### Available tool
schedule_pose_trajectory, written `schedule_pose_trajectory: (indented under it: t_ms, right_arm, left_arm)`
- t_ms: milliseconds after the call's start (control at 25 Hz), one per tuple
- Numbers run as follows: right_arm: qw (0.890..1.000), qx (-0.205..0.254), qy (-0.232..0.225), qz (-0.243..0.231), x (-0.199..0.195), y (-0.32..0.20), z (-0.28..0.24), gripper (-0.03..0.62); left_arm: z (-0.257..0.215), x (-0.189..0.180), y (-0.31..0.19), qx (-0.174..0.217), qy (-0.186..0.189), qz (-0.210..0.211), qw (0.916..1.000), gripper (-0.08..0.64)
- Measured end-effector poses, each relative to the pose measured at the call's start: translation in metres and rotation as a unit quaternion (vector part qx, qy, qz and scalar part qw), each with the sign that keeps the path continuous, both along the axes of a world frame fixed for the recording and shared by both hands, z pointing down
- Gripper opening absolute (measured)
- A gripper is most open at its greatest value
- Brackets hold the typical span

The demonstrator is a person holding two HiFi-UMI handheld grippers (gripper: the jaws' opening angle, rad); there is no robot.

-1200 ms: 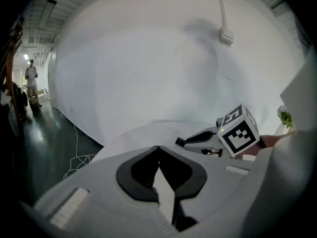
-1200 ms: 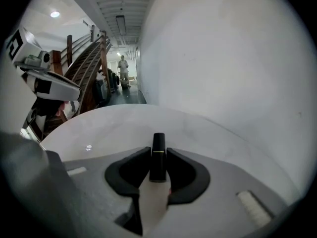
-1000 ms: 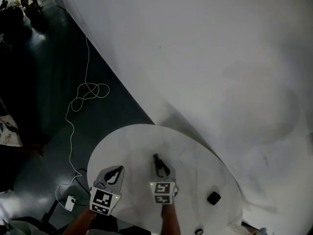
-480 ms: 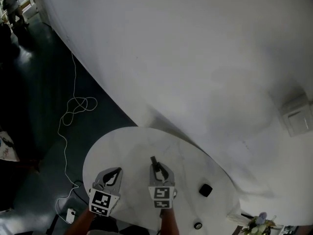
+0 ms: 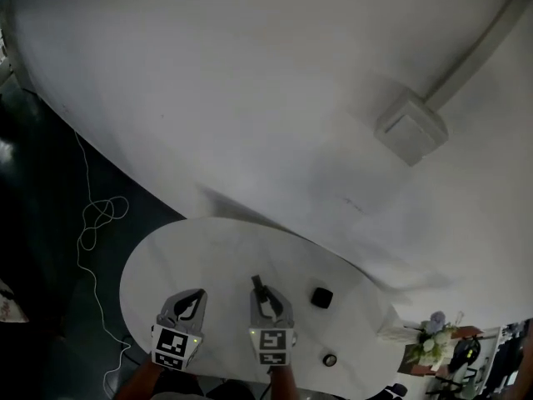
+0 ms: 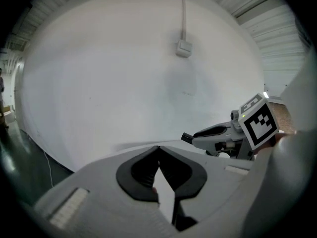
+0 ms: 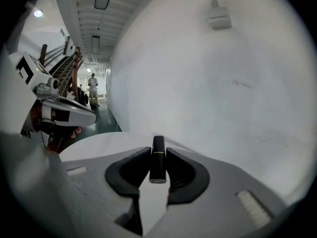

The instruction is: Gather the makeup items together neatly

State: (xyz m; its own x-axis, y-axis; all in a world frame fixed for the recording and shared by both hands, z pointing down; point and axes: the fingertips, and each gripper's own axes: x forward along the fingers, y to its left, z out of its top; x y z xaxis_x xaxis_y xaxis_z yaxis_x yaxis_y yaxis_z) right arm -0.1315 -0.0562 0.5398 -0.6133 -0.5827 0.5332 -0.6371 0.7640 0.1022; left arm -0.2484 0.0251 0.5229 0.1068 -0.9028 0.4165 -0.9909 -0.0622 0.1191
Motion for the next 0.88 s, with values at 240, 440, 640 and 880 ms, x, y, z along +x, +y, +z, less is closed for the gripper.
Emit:
schedule_pose_trajectory:
  t_ms: [240, 440, 640, 880]
  right_arm:
    - [0.996, 0.007, -0.007, 0.09, 0.075, 0.001, -0.014, 0.101]
    - [0.986, -0.002, -0.005, 0.167, 0.147, 0.01, -0.008, 0.101]
    - [0.975, -0.009, -0.006, 0.223, 0.197, 0.026, -0.002, 0.101]
    - [0.96, -0.023, -0.01, 0.278, 0.248, 0.046, 0.011, 0.101]
  left_arm:
    - [-0.014, 0.06, -0.019, 0.009, -0.001, 0.073, 0.9973, 0.011]
    - [-0.007, 0.121, -0.027, 0.003, 0.003, 0.138, 0.9904, 0.011]
    - [-0.006, 0.165, -0.027, -0.001, 0.007, 0.186, 0.9825, 0.011]
    - [0.0, 0.212, -0.025, -0.011, 0.009, 0.236, 0.9717, 0.011]
